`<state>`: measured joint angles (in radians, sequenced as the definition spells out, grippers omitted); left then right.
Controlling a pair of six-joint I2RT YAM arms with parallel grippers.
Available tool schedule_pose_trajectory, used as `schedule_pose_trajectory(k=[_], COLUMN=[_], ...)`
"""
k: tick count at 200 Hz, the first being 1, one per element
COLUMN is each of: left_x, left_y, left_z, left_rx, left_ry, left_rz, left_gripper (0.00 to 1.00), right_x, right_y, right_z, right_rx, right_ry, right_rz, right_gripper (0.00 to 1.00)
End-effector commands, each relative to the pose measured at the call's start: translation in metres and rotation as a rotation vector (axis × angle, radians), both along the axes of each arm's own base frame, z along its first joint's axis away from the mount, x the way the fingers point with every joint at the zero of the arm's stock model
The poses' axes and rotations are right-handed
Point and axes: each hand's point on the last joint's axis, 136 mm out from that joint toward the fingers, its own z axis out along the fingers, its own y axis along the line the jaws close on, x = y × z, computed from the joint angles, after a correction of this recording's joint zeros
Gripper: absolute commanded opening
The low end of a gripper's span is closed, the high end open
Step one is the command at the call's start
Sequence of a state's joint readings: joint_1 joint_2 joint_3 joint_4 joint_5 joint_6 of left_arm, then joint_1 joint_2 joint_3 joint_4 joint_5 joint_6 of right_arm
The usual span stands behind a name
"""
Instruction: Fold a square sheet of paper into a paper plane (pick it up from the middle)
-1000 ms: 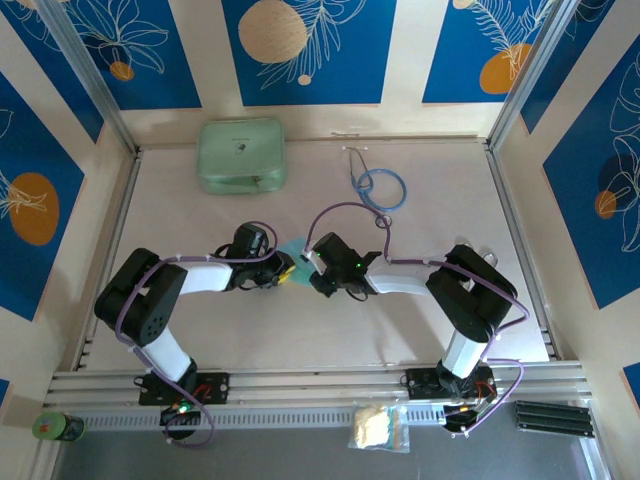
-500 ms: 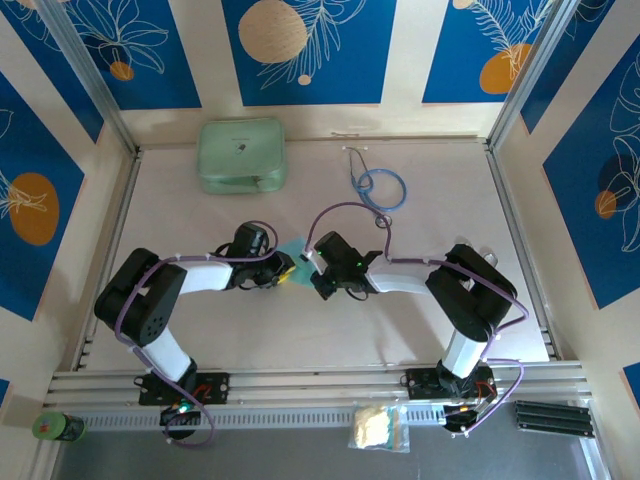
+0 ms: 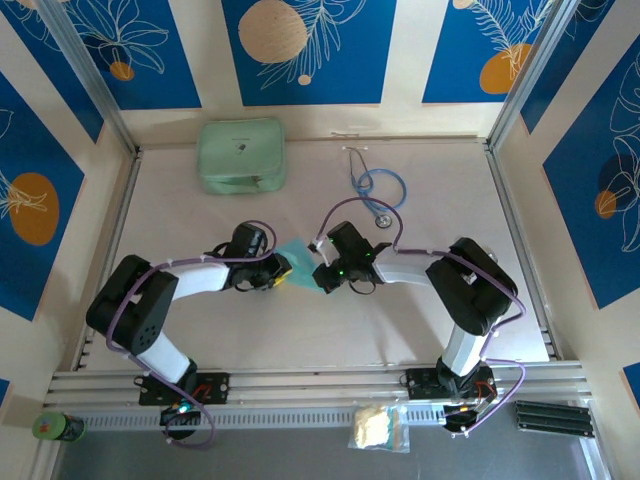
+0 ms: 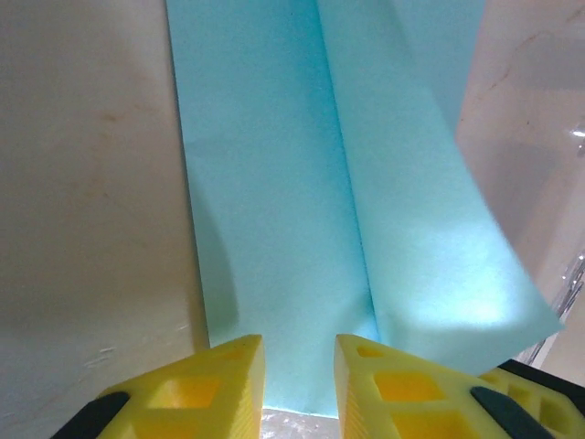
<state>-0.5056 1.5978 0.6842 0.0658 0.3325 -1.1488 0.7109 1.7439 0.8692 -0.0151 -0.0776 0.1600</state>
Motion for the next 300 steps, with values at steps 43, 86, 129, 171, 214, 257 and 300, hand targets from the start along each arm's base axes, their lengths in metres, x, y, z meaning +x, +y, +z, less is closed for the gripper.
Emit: schedule_pose_trajectory(k=[43,86,129,171,214,257,300], left_x=[0.008,0.011,0.012,0.010,0.010,0.004,-0.001], left_y=[-0.011,-0.018,-0.022,-0.025,-0.028,-0.023,-0.017], left_z=[0.020,0.023,0.018,0.012,0.006,-0.005,-0.013], left_rx=[-0.040,-0.076,-0.088,-0.082,-0.084,-0.053,-0.025], left_ry=[-0.077,-0.093,-0.084,-0.071,-0.049,-0.001,0.032], left_rz=[-0.036,-0.053,-0.069,-0.077,-0.082,-0.062,-0.045], left_gripper=[0.27,0.27,0.29,0.29,0.32,0.34,0.33], right_x=[-0.009,-0.009,-0.007,-0.005,-0.004,-0.002,-0.002], right_y=[0.008,0.010,0.009,0.007,0.007,0.004,0.003], right_z=[-0.002,-0.004,-0.003,-0.001,0.000,0.001,0.017], right_rx=[0.101,0.131,0.180,0.206,0.200,0.153,0.108], right_ry=[0.161,0.228,0.291,0.314,0.309,0.266,0.171], right_rz=[-0.005,-0.023,-0.047,-0.062,-0.063,-0.065,-0.056], right_gripper=[0.03,0.03,0.03,0.04,0.05,0.10,0.24])
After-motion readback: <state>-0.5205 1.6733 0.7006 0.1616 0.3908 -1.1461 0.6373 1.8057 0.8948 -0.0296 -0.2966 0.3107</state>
